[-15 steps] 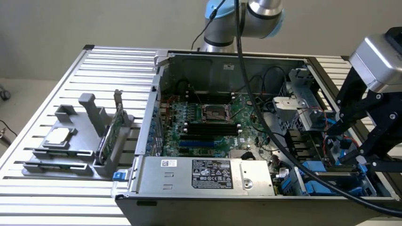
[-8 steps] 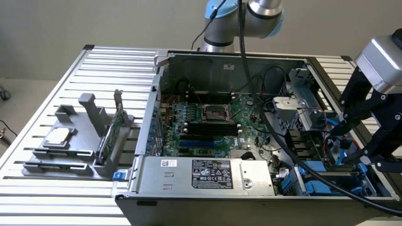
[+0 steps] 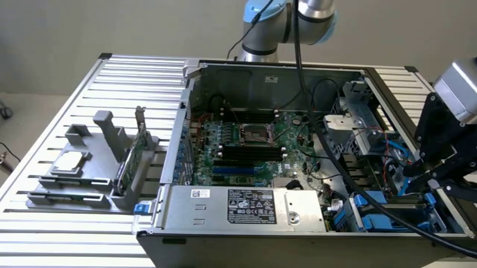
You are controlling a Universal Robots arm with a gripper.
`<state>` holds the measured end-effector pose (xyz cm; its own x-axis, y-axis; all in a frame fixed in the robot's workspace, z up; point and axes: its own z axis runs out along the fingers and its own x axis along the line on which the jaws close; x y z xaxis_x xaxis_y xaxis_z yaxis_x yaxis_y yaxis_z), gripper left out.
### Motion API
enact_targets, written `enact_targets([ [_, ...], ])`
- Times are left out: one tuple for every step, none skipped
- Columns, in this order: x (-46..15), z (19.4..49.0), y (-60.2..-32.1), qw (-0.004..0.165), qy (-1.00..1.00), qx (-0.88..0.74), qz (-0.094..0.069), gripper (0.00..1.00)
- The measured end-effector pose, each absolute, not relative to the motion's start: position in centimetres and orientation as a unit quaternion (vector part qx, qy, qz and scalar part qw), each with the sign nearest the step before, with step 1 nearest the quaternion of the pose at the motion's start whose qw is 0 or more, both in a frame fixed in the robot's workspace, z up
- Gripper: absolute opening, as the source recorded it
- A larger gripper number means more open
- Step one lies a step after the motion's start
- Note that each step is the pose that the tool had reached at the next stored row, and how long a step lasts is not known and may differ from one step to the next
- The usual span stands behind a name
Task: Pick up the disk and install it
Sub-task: 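Insert the disk into the insertion slot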
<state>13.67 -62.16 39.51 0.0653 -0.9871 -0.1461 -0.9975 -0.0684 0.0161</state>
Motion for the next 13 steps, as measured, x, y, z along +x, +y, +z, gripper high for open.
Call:
enact_targets([
  [13.8,39.4,-62.1,0.044,0.681,-0.729,0.059,0.23],
  [13.9,39.2,-62.1,0.044,0.681,-0.729,0.059,0.23],
  [13.9,39.0,-62.0,0.044,0.681,-0.729,0.059,0.16],
  [14.0,38.8,-62.0,0.044,0.681,-0.729,0.059,0.16],
  [14.1,38.6,-62.0,0.044,0.681,-0.729,0.059,0.16],
  [14.1,38.4,-61.9,0.044,0.681,-0.729,0.059,0.16],
  [14.2,38.2,-61.9,0.044,0.681,-0.729,0.059,0.16],
  [14.2,38.1,-61.9,0.044,0.681,-0.729,0.059,0.16],
  [14.3,37.9,-61.8,0.044,0.681,-0.729,0.059,0.16],
  [14.3,37.7,-61.8,0.044,0.681,-0.729,0.059,0.16],
  [14.4,37.5,-61.8,0.044,0.681,-0.729,0.059,0.16],
  [14.4,37.3,-61.7,0.044,0.681,-0.729,0.059,0.16],
  [14.5,37.1,-61.7,0.044,0.681,-0.729,0.059,0.16],
])
